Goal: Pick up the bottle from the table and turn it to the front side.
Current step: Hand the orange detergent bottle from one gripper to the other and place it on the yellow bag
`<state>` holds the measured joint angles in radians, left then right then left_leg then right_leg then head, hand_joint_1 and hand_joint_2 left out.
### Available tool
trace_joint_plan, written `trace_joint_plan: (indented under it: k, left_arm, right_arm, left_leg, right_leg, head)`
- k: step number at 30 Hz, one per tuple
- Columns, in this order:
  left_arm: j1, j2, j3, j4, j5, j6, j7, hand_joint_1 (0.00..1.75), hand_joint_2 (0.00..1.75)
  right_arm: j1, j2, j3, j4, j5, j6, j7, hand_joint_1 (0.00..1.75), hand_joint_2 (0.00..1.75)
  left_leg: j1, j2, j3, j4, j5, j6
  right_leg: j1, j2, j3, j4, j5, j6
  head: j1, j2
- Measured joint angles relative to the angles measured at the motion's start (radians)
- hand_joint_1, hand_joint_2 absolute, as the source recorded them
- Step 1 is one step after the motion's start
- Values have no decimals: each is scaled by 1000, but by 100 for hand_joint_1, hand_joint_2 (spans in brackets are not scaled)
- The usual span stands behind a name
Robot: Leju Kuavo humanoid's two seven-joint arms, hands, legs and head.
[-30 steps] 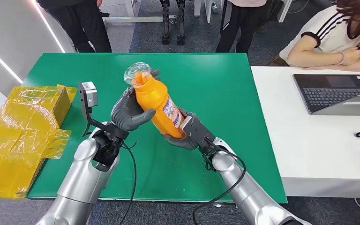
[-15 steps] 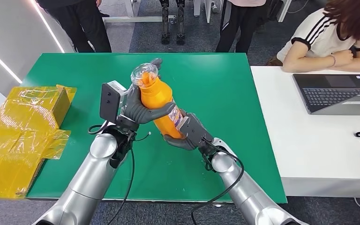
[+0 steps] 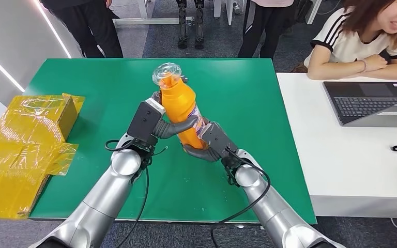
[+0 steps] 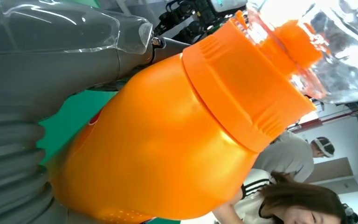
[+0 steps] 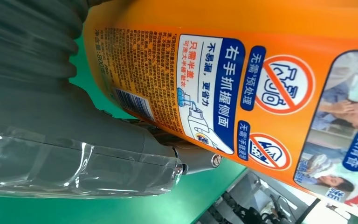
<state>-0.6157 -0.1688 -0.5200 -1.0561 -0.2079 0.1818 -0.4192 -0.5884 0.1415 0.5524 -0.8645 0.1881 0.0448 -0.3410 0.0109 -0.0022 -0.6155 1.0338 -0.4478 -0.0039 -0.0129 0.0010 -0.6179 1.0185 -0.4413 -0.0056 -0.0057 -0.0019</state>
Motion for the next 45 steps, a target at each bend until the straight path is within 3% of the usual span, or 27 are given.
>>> trace_joint_plan:
  k: [5, 19, 20, 23, 24, 28, 31, 35, 40, 45]
  left_arm:
    - [-3, -1, 1, 13, 34, -33, 4, 175, 175]
    - [0, 18, 40, 16, 428, -356, 72, 175, 175]
    - [0, 18, 42, 16, 438, -364, 74, 175, 175]
    - [1, 18, 45, 16, 457, -380, 75, 175, 175]
    - [1, 17, 46, 17, 466, -387, 76, 175, 175]
    - [2, 19, 46, 17, 478, -404, 75, 175, 175]
    - [1, 32, 50, 14, 417, -368, 55, 175, 175]
    - [-10, 87, 77, -10, 183, -235, 28, 175, 175]
    - [-61, 193, 99, -50, -250, 36, 8, 175, 175]
    - [-106, 302, 123, -68, -393, 132, -5, 175, 175]
  right_arm:
    - [0, 0, 0, 8, 0, 2, 0, 175, 175]
    - [25, 0, 7, -5, -17, 3, -29, 175, 175]
    - [26, 0, 7, -7, -18, 3, -31, 140, 175]
    - [29, -1, 7, -13, -18, 2, -35, 9, 175]
    - [33, -2, 7, -19, -18, 0, -35, 0, 175]
    - [73, -17, -1, -72, -11, -21, -34, 0, 175]
    - [121, -43, -17, -134, 0, -48, -36, 0, 175]
    - [202, -97, -61, -245, 7, -80, -47, 0, 175]
    - [320, -174, -126, -416, -22, -104, -71, 0, 175]
    - [458, -247, -201, -603, -54, -120, -91, 0, 175]
  left_leg:
    - [0, 0, 0, 0, 0, 0]
    - [0, 0, 0, 0, 0, 0]
    - [0, 0, 0, 0, 0, 0]
    - [0, 0, 0, 0, 0, 0]
    - [0, 0, 0, 0, 0, 0]
    - [0, 0, 0, 0, 0, 0]
    - [0, 0, 0, 0, 0, 0]
    - [0, 0, 0, 0, 0, 0]
    - [0, 0, 0, 0, 0, 0]
    - [0, 1, 0, -1, -1, -1]
  right_leg:
    - [0, 0, 0, 0, 0, 0]
    - [0, 0, 0, 0, 0, 0]
    - [0, 0, 0, 0, 0, 0]
    - [0, 0, 0, 0, 0, 0]
    - [0, 0, 0, 0, 0, 0]
    - [0, 0, 0, 0, 0, 0]
    - [0, 0, 0, 0, 0, 0]
    - [0, 0, -1, 0, 0, 0]
    - [0, 0, -1, 0, 0, 0]
    - [0, 1, -1, 0, -1, 0]
  head:
    - [0, 0]
    - [0, 0]
    - [0, 0]
    - [0, 0]
    - [0, 0]
    - [0, 0]
    - [0, 0]
    - [0, 0]
    - [0, 0]
    - [0, 0]
